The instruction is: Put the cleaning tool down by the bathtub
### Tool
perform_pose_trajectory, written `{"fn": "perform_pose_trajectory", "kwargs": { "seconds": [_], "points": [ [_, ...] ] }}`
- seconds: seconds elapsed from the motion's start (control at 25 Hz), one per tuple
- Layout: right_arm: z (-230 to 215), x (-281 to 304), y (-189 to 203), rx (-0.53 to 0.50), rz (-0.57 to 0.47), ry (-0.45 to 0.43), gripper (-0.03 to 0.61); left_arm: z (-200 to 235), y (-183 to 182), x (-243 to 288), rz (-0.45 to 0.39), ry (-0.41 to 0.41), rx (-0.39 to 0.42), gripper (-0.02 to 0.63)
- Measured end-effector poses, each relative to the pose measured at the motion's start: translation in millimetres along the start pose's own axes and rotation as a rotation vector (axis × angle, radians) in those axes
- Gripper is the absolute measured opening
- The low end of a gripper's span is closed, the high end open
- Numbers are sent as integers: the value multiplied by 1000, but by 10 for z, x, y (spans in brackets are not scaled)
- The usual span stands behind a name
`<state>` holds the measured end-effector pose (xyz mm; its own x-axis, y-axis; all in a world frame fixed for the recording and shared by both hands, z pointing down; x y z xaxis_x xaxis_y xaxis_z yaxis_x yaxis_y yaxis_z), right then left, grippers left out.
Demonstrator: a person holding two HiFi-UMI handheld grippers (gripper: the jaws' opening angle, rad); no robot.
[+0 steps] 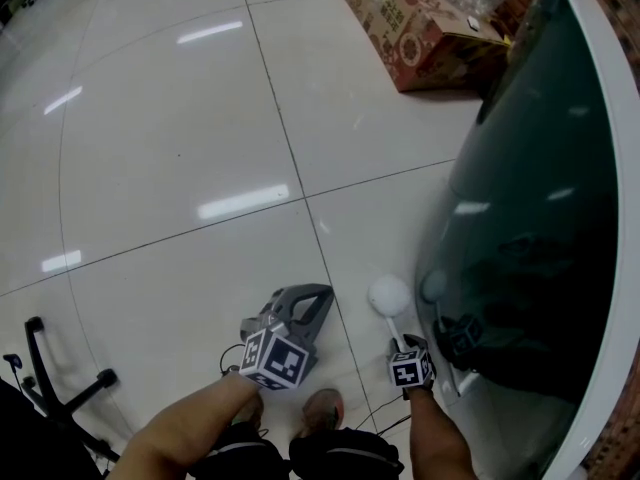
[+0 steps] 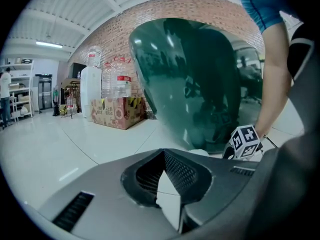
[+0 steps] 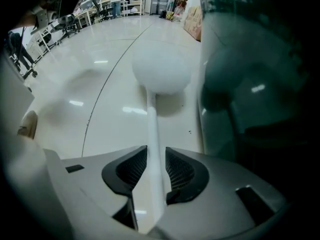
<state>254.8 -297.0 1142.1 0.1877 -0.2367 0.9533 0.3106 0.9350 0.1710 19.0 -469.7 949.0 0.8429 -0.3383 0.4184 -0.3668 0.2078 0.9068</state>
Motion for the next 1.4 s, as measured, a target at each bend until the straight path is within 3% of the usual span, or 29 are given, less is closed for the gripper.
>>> {"fn": "perform_pose_trajectory", "kwargs": {
  "seconds": [0.24,0.6,0.84,1.16,1.4],
  "points": [
    [-18,-513,-50,54,-14,-14,146,-132,-257,-225,31,16,2,-3],
    [-47,-1767,-216,180,-92,-50,144,-456,-1116,-785,65,40,-5,-3],
    [-199,-2939,-303,264,-133,-46,138,-599,-2000,-1419,92,15,6,-3],
    [-229,-4684,-312,356,-146,-59,106,-815,-3379,-2400,61,-49,-48,-3],
    [-356,-5674,-382,427,-179,-48,101,-1066,-4088,-2902,63,-57,-67,-3]
  ]
}}
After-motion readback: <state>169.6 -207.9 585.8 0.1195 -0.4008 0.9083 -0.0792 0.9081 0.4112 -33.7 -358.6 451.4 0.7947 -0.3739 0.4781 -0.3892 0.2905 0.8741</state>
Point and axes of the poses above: the fingertips, and each gripper's own axes: x forward along the fingers, z to its left, y out of its underside, the point moved 3 cm from there along -x, backward along the fingers, and after that the axes turned 7 degrees about y, right-handed, at the moved point
